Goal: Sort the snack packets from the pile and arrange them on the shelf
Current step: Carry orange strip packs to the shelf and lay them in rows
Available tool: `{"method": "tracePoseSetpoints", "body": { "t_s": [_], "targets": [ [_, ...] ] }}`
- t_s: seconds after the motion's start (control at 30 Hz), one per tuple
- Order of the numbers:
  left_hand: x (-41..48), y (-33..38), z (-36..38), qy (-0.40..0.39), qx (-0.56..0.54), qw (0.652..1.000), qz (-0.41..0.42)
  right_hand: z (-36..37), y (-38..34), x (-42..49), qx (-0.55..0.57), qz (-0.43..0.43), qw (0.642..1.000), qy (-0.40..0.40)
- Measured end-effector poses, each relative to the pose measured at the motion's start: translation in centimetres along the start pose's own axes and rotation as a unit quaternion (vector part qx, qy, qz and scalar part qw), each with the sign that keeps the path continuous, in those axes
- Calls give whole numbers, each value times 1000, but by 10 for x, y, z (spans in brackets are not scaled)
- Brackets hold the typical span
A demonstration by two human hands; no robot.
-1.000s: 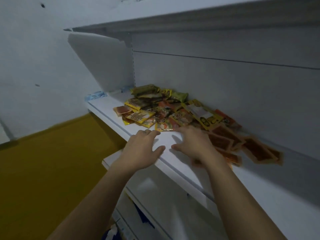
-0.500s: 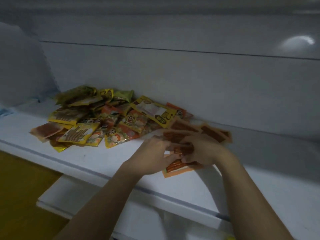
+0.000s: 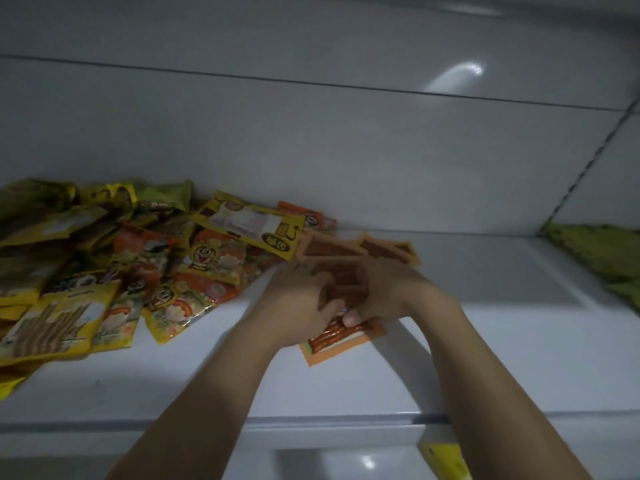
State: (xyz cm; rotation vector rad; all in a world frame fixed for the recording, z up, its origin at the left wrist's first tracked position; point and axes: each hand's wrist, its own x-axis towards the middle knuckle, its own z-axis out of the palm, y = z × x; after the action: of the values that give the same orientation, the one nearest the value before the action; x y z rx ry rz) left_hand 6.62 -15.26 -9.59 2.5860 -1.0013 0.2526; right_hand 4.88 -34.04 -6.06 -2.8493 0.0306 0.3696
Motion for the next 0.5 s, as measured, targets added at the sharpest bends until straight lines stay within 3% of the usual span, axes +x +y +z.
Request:
{"method": "tracePoseSetpoints", "body": {
  "t_s": [0.33, 0.5],
  "targets": [
    [-3, -11, 12, 5, -3, 1000, -12, -9, -9, -2, -6, 8, 1000, -29],
    [-9, -12, 8, 83, -21, 996, -6, -28, -8, -10, -44, -53, 997, -39]
  ]
}}
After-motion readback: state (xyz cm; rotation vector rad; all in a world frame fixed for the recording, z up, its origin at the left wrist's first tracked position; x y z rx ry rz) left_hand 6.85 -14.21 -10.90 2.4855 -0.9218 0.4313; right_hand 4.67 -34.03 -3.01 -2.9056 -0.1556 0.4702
